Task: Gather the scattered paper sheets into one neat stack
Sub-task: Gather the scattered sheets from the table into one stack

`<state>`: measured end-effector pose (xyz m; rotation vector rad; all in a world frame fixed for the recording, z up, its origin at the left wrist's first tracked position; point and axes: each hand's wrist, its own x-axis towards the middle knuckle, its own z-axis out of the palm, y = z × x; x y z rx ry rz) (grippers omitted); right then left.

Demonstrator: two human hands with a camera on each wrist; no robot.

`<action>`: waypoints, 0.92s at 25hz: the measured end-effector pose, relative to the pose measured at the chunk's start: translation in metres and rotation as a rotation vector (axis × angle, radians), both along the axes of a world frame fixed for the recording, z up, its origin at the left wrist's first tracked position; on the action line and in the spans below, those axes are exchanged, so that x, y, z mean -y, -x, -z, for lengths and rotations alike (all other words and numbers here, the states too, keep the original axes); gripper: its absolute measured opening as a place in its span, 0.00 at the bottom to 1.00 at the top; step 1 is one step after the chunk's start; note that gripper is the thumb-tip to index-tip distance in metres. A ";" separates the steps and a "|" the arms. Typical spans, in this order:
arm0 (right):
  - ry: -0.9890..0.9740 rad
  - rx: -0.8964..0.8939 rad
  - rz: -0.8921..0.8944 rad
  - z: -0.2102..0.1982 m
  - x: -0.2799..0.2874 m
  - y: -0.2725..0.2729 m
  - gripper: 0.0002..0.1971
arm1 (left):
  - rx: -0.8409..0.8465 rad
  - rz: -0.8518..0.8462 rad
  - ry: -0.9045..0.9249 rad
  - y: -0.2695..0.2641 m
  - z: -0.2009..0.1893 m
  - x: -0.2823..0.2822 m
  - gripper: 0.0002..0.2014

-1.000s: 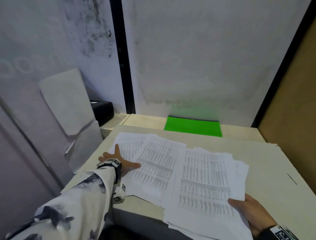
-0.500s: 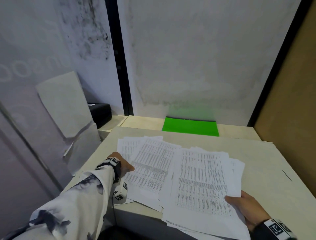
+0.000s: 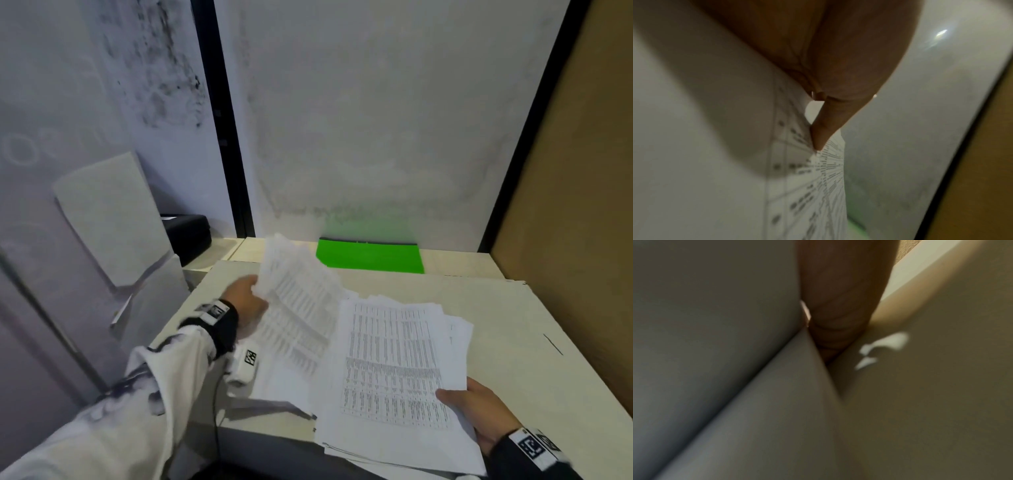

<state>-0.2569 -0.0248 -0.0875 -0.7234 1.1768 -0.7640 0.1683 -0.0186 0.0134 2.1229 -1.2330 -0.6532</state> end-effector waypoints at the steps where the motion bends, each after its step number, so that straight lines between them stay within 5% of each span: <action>1: 0.006 -0.011 -0.003 -0.001 0.000 0.000 0.22 | 0.045 0.039 0.091 -0.005 -0.022 0.001 0.17; 4: 0.024 -0.065 -0.010 -0.002 0.001 0.001 0.22 | 0.141 0.118 0.340 0.000 -0.099 0.002 0.10; 7: 0.030 -0.127 -0.012 -0.006 -0.001 0.000 0.22 | -0.217 0.125 0.568 0.023 -0.138 0.005 0.13; 10: 0.023 -0.130 0.024 -0.006 -0.005 0.000 0.21 | -0.583 0.116 0.466 0.056 -0.107 0.016 0.13; 13: -0.062 0.000 0.141 -0.008 -0.003 0.000 0.20 | -0.730 0.111 0.140 0.092 -0.017 0.019 0.13; 16: -0.154 0.091 0.203 -0.008 0.001 0.004 0.33 | -0.444 0.281 -0.253 0.124 0.055 0.007 0.20; 19: -0.023 0.059 0.042 -0.008 0.001 0.005 0.17 | 0.053 0.401 -0.328 0.111 0.064 0.007 0.11; 21: 0.034 -0.019 -0.034 -0.009 -0.003 0.005 0.13 | 0.387 0.264 -0.420 0.077 0.062 0.011 0.26; 23: 0.071 -0.069 -0.046 -0.005 0.000 0.006 0.11 | 0.519 0.068 -0.583 0.050 0.064 0.012 0.50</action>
